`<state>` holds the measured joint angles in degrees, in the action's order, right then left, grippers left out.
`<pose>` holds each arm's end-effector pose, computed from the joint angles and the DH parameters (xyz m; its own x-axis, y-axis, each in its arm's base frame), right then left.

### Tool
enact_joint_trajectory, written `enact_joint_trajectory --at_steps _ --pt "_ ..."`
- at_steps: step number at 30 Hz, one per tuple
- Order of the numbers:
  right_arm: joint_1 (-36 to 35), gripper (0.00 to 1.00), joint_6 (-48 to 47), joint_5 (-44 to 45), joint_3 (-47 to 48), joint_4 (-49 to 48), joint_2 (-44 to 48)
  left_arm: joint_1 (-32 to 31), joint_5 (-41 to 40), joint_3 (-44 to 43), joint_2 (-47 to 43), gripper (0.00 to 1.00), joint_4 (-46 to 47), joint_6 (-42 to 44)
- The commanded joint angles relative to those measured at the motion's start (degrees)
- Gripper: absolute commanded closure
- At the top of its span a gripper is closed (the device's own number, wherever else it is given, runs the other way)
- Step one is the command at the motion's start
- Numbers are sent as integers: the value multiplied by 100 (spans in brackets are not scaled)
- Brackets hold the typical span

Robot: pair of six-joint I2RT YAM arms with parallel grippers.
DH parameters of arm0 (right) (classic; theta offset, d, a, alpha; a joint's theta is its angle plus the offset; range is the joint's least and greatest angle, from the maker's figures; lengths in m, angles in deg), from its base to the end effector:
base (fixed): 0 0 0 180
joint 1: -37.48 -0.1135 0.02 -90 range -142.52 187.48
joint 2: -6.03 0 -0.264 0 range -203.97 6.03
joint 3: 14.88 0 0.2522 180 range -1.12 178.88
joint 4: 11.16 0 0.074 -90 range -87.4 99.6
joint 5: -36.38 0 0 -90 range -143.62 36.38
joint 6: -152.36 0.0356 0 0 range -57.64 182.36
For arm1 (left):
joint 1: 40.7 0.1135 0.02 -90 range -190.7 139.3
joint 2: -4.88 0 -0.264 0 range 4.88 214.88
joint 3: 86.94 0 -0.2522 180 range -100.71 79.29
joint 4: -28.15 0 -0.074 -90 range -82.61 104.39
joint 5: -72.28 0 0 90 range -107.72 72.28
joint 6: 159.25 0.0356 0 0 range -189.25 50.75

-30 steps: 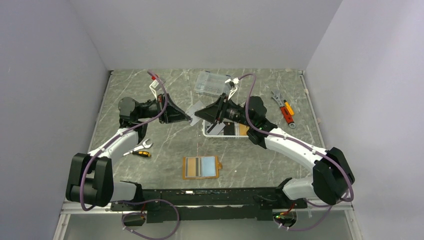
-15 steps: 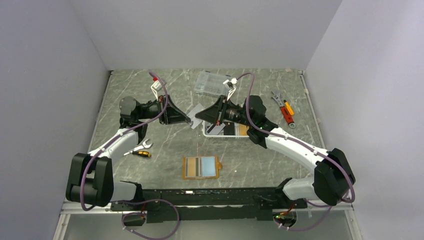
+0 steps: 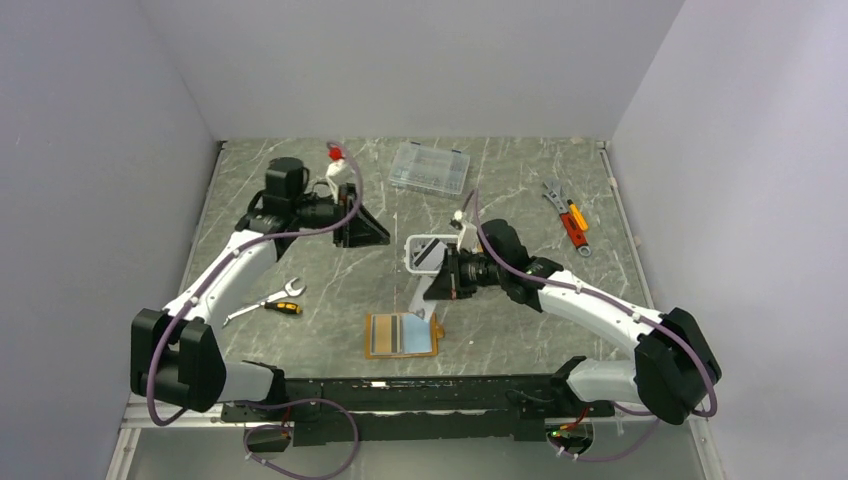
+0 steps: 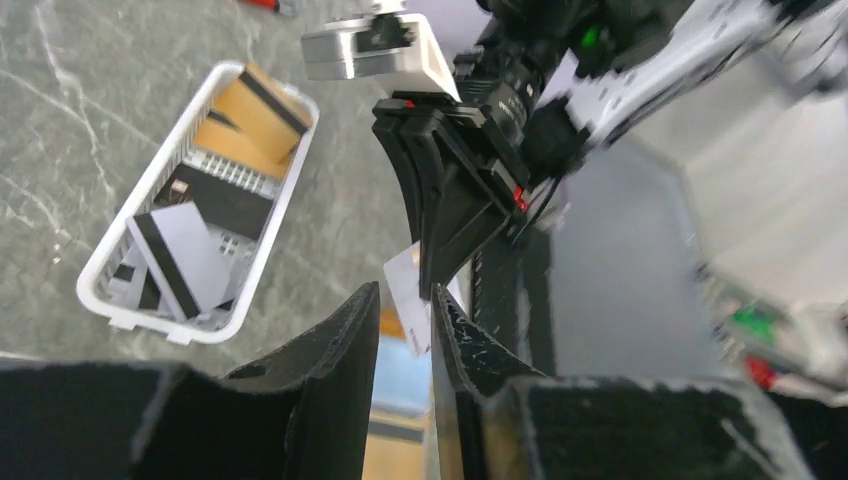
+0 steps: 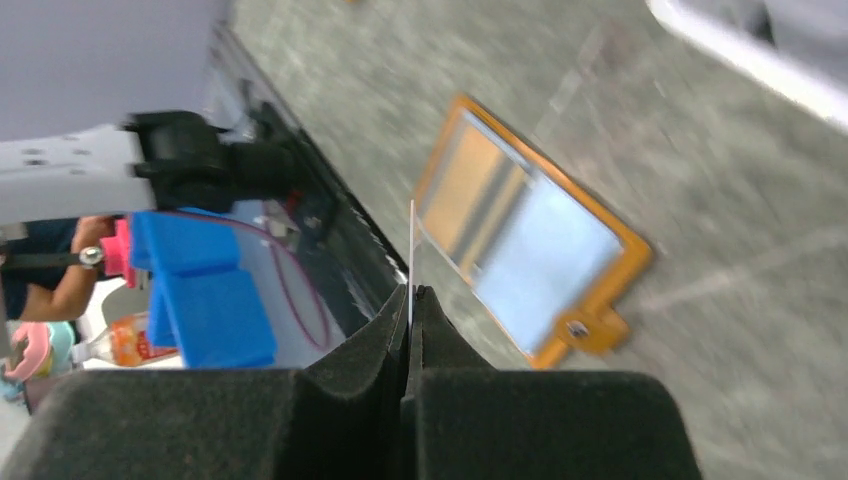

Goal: Put the credit cards into the card holder
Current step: Insert the credit card into the card holder.

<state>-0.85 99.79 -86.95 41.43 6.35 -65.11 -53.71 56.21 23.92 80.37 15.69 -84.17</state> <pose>0.1966 0.1804 0.2433 -0.8695 -0.0401 -0.4923 -0.4456 0.4935 0.7469 0.2689 -0.0972 0.3141 -0.5478 0.0534 -0.8349 0.8357 0.0814 -0.5431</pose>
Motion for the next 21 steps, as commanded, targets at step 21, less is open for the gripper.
enact_joint_trajectory --at_steps 21 --pt "-155 100 -51 923 -931 386 -357 -3114 -5176 1257 234 76 -3145 5673"
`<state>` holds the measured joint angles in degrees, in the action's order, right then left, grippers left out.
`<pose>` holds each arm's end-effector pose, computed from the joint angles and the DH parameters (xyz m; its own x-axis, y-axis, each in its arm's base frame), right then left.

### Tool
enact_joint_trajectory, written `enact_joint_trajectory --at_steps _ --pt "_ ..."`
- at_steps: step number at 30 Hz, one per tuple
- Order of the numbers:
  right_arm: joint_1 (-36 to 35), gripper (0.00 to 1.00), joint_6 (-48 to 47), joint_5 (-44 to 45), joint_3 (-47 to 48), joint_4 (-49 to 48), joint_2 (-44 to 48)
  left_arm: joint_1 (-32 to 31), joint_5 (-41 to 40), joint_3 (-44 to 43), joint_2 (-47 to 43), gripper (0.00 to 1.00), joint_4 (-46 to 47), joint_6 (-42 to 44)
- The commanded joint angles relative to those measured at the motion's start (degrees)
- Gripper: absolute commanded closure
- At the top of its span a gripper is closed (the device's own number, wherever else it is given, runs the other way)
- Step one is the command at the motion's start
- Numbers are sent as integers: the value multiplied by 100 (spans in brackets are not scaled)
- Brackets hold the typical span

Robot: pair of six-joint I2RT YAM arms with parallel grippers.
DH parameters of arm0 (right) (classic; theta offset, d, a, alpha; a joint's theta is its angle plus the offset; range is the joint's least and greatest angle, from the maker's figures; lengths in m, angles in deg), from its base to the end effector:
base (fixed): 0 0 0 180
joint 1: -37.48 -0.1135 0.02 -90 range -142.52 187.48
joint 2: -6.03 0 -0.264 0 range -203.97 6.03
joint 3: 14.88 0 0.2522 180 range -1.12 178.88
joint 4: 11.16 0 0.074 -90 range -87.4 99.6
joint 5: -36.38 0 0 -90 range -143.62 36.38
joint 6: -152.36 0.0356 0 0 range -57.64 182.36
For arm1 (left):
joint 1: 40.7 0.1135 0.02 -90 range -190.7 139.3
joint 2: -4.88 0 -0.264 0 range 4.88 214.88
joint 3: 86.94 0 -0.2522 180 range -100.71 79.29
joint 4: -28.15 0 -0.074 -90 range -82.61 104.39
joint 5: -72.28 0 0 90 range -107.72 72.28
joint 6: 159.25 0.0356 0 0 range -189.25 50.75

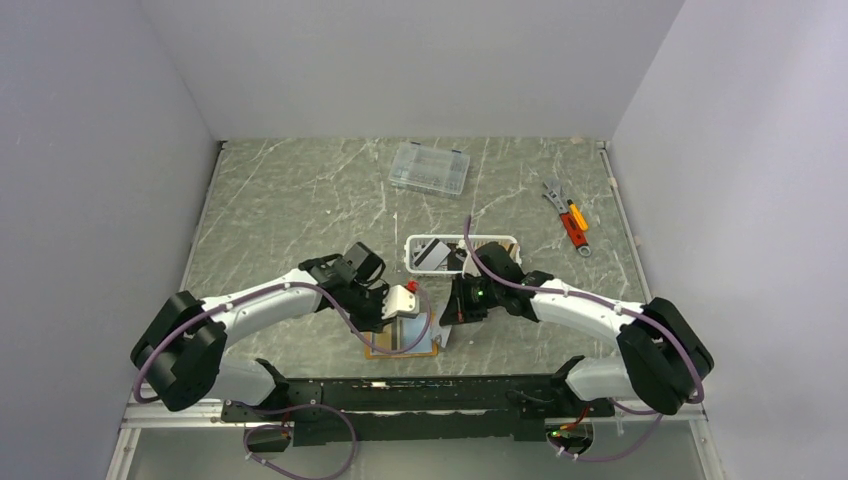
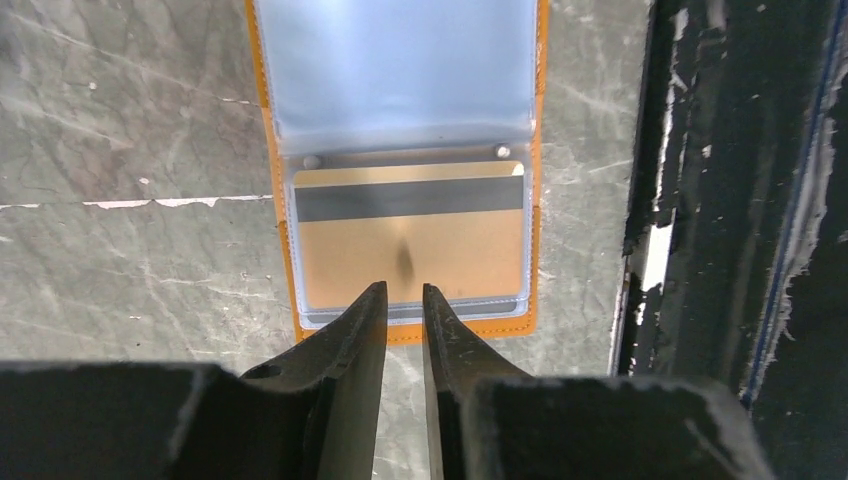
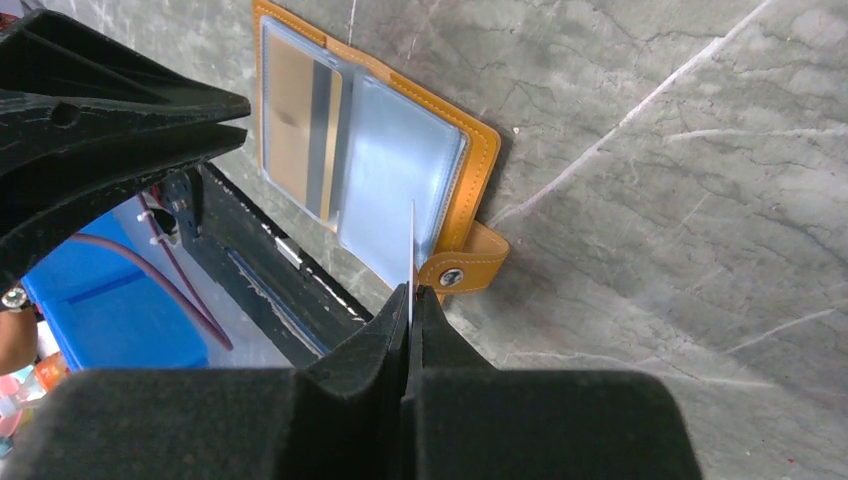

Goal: Put the credit cards into the card holder
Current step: Insert the credit card into the card holder.

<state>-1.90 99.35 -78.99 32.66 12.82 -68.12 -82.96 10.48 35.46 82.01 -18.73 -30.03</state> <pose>0.1764 0.1646 0.1725 -0.9484 -0.0752 -0.3079 -0.2665 0.7149 0.6464 0.1671 -0.1746 0.1900 -0.0622 0.8095 -0.5839 0.9964 0.0171 -0.0825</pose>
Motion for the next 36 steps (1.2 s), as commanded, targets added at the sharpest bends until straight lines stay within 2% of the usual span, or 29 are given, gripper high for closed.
enact_joint_trajectory --at_steps 1,11,36 --pt "-55 100 -12 144 -53 -258 -71 -234 -654 136 81 76 321 269" --pt "-118 100 -68 186 -89 -227 -76 -515 -973 287 186 79 430 299" --pt "-175 100 497 -303 -382 -1489 -616 -617 -1118 384 5 83 275 500"
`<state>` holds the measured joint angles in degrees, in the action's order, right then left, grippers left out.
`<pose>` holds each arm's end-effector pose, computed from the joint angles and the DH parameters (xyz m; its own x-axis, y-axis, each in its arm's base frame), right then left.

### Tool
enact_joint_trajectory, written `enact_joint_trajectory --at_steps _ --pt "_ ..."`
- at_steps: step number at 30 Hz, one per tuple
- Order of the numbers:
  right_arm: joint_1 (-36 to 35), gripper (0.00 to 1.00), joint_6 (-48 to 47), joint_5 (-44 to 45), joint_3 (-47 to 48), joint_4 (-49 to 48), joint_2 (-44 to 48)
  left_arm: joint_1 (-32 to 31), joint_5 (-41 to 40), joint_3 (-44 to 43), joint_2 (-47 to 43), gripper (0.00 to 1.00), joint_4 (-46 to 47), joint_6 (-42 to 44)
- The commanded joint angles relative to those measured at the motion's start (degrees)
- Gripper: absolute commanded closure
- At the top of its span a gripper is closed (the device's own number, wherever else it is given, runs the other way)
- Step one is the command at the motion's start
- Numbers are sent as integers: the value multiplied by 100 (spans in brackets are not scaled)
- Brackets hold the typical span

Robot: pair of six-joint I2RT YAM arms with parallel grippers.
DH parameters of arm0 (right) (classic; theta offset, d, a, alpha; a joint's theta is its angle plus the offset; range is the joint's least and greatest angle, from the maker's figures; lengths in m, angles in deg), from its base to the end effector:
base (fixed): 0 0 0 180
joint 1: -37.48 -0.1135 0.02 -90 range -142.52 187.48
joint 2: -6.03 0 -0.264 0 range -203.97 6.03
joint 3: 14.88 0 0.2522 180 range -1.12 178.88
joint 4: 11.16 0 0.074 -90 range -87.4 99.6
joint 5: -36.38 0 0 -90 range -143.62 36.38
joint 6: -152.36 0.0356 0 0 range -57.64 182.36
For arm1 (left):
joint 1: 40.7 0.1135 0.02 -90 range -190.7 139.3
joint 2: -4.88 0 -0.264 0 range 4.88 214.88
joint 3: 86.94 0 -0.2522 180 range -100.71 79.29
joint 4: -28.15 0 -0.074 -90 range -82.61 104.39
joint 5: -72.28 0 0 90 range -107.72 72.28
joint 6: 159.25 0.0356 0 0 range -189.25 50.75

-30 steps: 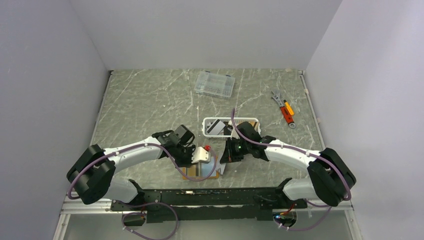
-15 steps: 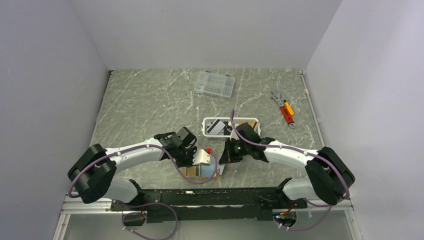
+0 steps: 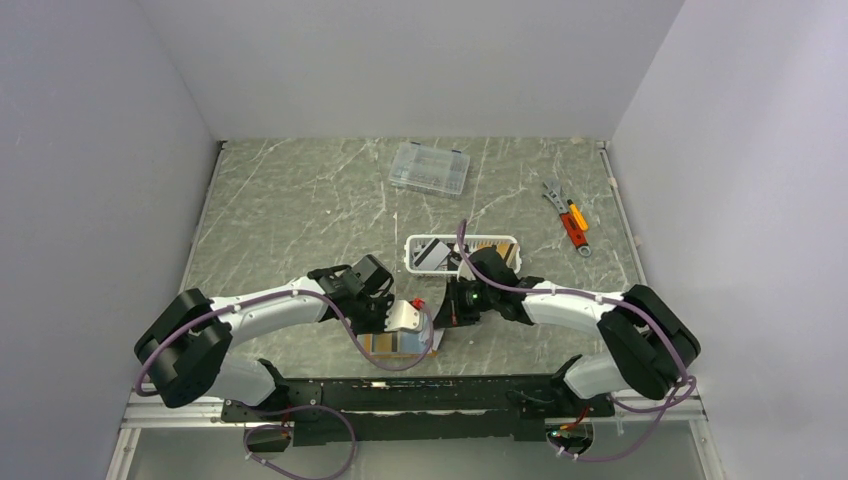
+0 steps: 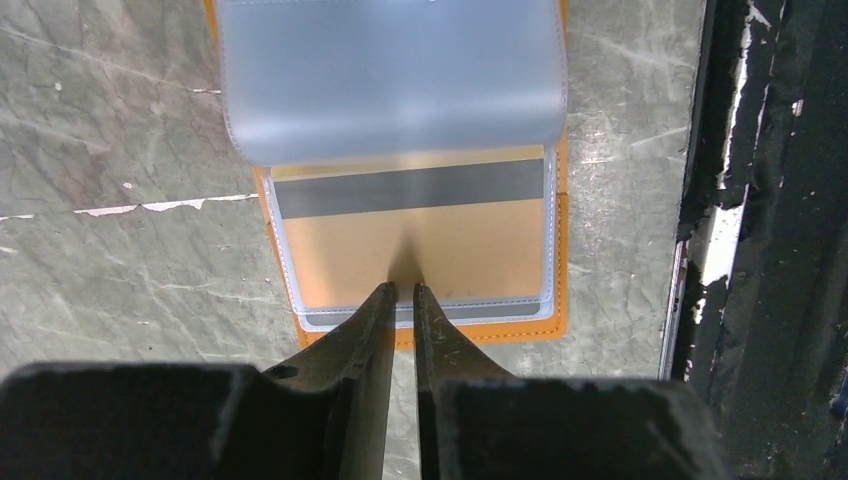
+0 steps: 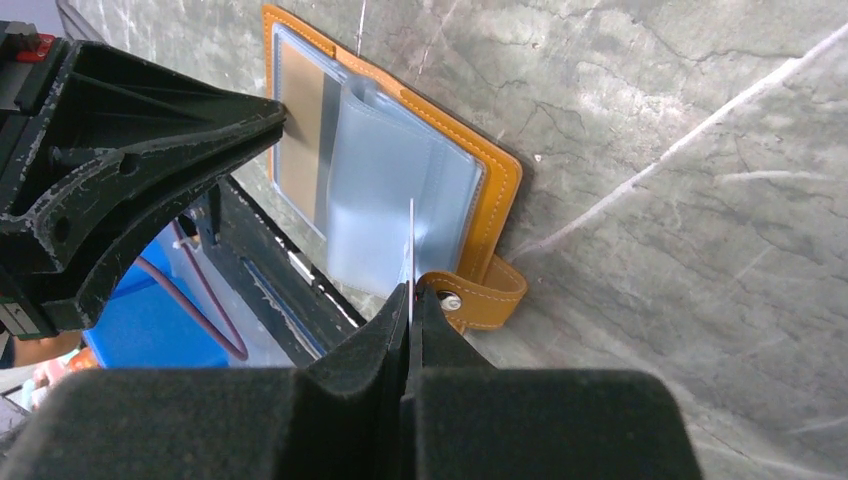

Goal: Put the credit cards into the card holder
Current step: Insert the credit card into the card holder.

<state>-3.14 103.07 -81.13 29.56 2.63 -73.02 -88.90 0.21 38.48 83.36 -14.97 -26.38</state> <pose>0.1772 0.1736 0.1505 -0.9587 -0.0602 -0.2780 -0.2439 0.6765 0.6949 0.1518 -0.1862 0.1707 0.0873 0.8735 -0.4790 0.9960 -0.0678 0.0579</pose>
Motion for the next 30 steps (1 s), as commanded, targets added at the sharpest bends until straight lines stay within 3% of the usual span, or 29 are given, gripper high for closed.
enact_joint_trajectory --at_steps 1,11,17,21,30 --pt "-43 100 141 -109 -66 -504 -164 -27 -85 75 -144 83 -115 144" --pt "-42 100 247 -266 -118 -818 -380 -22 -84 -234 -435 86 -413 305" --pt "-54 100 297 -387 -42 -998 -403 -22 755 -1167 -352 86 -889 152" --pt "-56 100 343 -528 -10 -1139 -502 -113 1255 -1375 -60 85 -776 126" --pt "-60 100 420 -758 -41 -1425 -618 -309 1275 -1194 639 86 -126 255"
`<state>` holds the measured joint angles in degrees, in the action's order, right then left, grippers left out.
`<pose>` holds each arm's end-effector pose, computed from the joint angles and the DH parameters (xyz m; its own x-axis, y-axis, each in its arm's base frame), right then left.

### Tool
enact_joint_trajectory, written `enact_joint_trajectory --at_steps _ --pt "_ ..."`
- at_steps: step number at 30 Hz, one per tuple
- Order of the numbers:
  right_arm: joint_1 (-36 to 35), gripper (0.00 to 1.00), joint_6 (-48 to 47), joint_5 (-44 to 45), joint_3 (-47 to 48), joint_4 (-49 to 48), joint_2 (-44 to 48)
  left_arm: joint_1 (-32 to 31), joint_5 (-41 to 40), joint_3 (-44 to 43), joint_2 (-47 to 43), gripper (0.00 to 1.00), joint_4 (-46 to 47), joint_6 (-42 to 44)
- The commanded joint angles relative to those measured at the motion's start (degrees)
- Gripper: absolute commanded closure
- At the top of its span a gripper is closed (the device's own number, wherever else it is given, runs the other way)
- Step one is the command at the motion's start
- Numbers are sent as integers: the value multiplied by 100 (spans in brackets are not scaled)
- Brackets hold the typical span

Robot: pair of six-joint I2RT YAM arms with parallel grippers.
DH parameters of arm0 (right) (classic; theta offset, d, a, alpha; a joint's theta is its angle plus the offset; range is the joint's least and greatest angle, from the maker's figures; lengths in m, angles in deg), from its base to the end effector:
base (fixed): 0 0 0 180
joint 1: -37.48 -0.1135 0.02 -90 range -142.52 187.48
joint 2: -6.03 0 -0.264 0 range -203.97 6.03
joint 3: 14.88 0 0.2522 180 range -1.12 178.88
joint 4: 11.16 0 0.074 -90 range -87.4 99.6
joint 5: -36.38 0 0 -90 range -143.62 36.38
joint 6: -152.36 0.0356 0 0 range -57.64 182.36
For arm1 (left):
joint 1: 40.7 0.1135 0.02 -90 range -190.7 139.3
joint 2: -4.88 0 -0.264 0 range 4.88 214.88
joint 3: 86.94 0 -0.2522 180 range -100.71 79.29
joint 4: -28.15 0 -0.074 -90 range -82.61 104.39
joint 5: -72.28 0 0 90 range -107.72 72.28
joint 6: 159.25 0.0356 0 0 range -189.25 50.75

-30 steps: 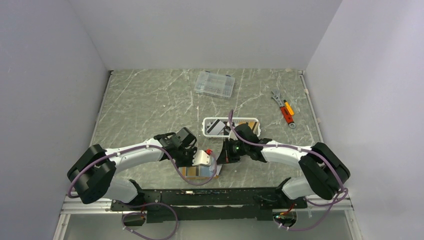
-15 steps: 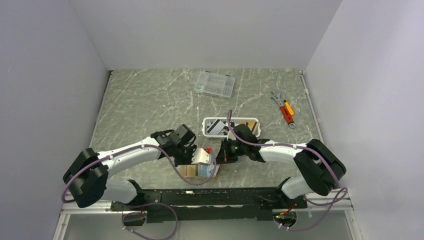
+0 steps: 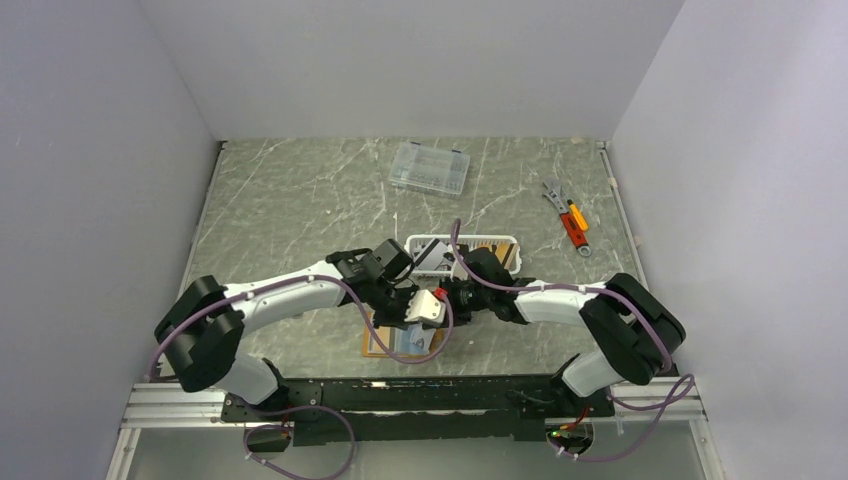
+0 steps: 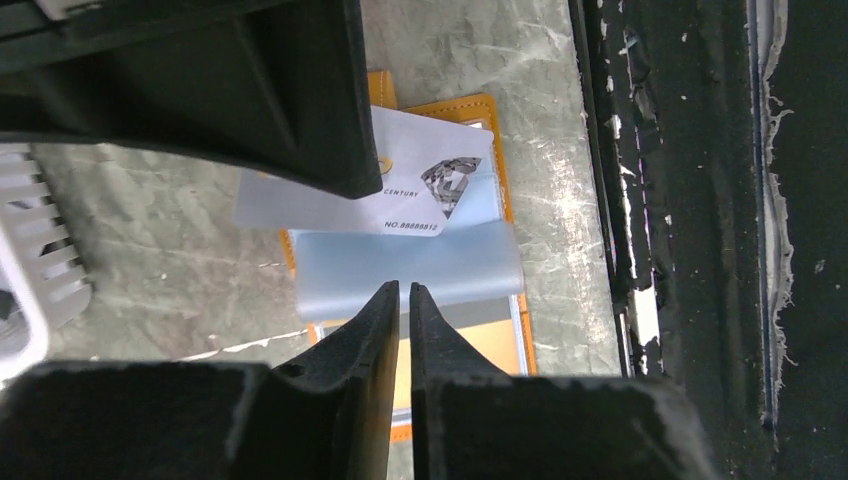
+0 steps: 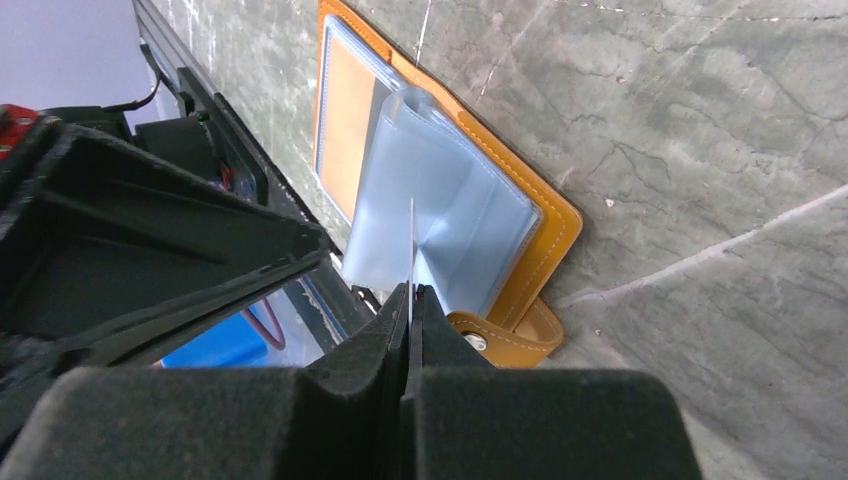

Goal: Put the credit cards into the card holder
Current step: Insert the credit card into the card holder.

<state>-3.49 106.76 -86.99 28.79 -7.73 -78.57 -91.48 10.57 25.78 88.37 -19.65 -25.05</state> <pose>0.1834 0.1852 0.1386 -0.9680 -0.0667 -0.2417 -0.2340 0.5870 0.7750 0.1630 -0.2264 0.2107 0.1597 0.7752 -0.6112 0.9795 -0.2017 0.0001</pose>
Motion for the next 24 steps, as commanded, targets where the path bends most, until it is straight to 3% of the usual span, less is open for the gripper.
enact_joint_trajectory --at_steps 1,12,24 --pt "-25 100 51 -183 37 -404 -72 -55 206 112 168 86 406 117" --pt "-7 100 9 -221 43 -382 -114 -218 11 245 428 88 508 188" --pt "85 100 91 -190 -289 -462 112 -451 -1390 244 557 94 165 376"
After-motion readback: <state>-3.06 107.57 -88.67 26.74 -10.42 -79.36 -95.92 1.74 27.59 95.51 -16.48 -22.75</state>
